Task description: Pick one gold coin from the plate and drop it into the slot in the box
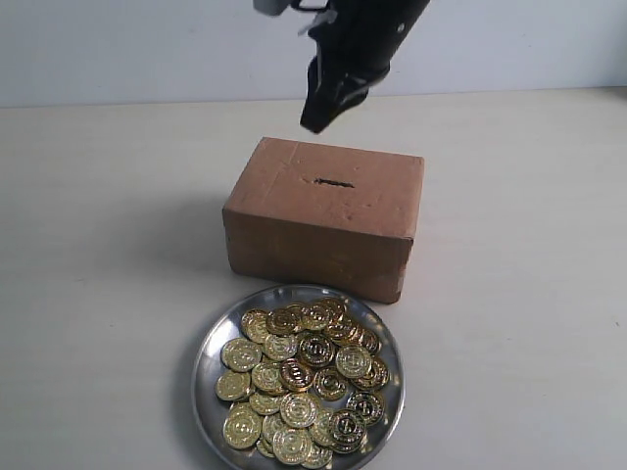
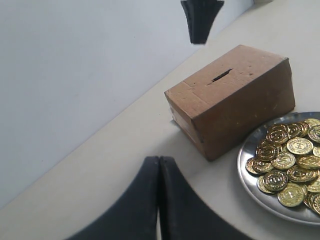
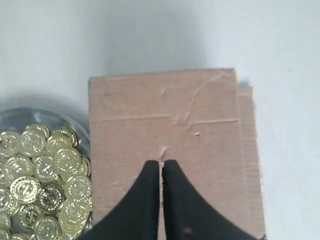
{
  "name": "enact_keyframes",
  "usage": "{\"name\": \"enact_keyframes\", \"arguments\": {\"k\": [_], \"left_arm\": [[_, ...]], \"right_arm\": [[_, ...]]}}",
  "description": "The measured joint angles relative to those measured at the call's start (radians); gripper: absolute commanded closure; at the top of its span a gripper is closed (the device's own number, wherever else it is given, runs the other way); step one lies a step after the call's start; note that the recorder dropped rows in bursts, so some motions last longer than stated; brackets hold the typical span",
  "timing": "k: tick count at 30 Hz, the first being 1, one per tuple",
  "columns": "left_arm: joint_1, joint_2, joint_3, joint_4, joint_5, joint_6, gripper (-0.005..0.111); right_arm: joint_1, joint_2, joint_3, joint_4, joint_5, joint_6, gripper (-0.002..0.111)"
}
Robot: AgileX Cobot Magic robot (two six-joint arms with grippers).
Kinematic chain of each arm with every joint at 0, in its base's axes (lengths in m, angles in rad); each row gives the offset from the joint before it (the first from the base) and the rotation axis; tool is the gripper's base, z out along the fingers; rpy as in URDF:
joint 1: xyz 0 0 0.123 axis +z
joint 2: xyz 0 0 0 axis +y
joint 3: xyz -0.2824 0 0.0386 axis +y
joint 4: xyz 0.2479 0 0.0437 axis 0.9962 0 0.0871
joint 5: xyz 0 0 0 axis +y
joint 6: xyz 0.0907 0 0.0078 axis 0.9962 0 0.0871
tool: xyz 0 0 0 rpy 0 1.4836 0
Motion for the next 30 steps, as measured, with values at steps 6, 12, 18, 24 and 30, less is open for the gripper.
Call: {"name": "enact_keyframes", "arguments": {"k": [6,12,18,24,30], "left_arm": [[0.0,0.0,0.0,0.0,0.0,0.0,0.107],[0.0,0.0,0.0,0.0,0.0,0.0,0.107],[0.0,0.0,0.0,0.0,0.0,0.0,0.107],[0.0,0.0,0.0,0.0,0.0,0.0,0.107],[0.0,0.0,0.0,0.0,0.0,0.0,0.107]], "right_arm": [[0.0,-0.215,0.0,0.028,-0.002,0.11,0.108],[0.0,-0.41,0.002,0.028,0.004,0.179,0.108],[0.0,-0.677,0.168,0.031,0.002,0.216,0.108],[0.0,-1.017,0.551,0.031,-0.159,0.231,0.108],[0.0,-1.334,0.995,0.049,-0.479,0.305,0.108]]}}
